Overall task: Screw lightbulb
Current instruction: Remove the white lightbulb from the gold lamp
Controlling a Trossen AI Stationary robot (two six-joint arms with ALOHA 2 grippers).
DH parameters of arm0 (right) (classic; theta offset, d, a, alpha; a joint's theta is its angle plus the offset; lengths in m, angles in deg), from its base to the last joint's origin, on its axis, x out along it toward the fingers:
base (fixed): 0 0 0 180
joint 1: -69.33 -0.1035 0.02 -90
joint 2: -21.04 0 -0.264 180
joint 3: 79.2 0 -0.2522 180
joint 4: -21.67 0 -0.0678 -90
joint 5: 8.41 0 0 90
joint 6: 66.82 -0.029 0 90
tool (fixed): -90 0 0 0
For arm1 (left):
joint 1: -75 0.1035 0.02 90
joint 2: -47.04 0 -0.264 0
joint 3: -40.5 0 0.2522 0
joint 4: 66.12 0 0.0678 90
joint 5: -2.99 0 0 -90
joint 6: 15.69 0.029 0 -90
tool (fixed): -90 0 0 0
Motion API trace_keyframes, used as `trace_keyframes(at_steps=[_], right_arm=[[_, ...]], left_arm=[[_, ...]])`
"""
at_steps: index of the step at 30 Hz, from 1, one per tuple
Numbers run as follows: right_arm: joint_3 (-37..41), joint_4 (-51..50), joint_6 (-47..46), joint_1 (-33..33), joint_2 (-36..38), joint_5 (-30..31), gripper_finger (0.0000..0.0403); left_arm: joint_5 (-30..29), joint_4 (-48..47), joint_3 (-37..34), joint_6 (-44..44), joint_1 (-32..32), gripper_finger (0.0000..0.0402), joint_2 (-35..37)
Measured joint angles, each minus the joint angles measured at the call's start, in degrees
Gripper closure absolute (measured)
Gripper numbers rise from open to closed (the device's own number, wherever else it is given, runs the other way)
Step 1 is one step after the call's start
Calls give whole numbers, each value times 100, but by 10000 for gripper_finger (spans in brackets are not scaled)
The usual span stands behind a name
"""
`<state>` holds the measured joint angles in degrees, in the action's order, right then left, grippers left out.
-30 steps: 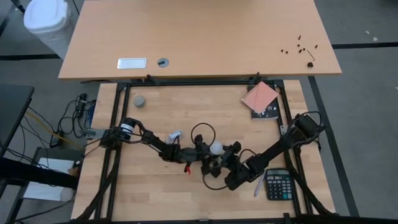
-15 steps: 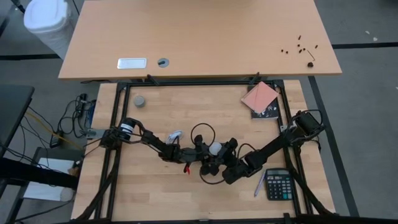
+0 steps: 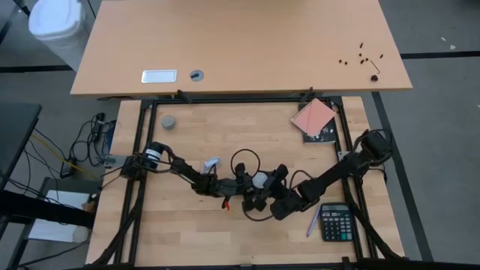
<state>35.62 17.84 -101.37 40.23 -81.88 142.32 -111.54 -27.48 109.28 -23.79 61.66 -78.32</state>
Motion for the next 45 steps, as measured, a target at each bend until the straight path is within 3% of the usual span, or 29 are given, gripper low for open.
trace_keyframes(at_steps=[15,40,45], right_arm=[[-11,-1428,-1167,-243,645,-765,111],[-20,-1455,-600,-88,608,-1253,112],[-14,-1461,-304,-86,606,-1406,138]], left_arm=[[266,92,4,-19,0,217,-7],[415,115,-11,28,7,217,-4],[606,122,-11,186,11,217,1]])
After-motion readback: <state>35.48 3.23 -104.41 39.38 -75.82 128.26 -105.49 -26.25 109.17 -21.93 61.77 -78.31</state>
